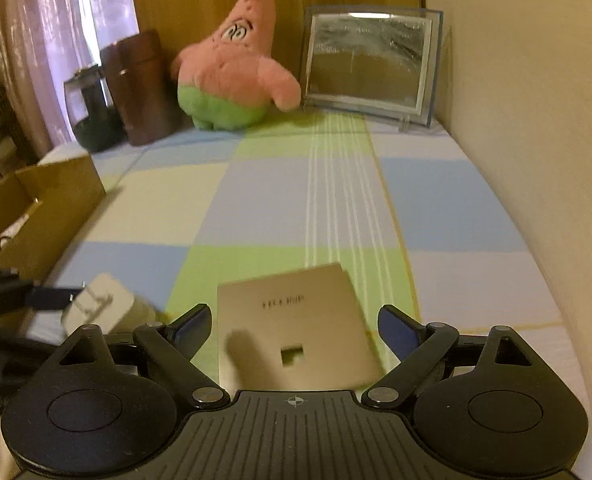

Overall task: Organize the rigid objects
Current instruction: 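Carry the charger and TP-LINK panel over the cardboard box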

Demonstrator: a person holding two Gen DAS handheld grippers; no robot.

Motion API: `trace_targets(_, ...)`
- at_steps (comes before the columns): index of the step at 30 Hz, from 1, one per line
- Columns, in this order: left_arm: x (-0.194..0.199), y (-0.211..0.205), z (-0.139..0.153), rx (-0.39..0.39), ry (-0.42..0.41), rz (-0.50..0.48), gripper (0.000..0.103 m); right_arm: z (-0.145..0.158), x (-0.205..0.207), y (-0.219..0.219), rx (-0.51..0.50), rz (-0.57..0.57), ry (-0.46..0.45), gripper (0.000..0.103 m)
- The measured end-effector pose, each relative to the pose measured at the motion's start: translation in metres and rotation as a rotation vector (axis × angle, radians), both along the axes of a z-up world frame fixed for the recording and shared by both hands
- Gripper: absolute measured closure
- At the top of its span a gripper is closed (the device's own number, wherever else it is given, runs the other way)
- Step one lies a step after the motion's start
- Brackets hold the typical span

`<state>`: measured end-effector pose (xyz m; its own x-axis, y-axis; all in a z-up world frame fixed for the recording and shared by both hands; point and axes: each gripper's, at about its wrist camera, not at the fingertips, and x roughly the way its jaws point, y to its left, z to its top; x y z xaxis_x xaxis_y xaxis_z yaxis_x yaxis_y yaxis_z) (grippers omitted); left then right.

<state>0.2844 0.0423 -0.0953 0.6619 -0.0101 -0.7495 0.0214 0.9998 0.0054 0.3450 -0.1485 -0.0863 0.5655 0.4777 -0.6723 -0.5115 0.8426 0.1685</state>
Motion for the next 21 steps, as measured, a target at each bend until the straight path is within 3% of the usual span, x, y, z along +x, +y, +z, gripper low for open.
trace_targets(11,-0.001,-0.001,0.001,-0.005,-0.025,0.006,0.043,-0.022,-0.001,0.011,-0.096,0.158,-0.048,0.014)
trace_targets(14,0.002,0.001,0.0,-0.006,-0.023,0.009,0.043,-0.021,-0.004,0.013,-0.105,0.152,-0.045,0.02)
trace_targets(21,0.003,0.0,-0.001,0.009,-0.021,-0.005,0.043,-0.017,-0.003,0.013,-0.099,0.095,-0.022,0.02)
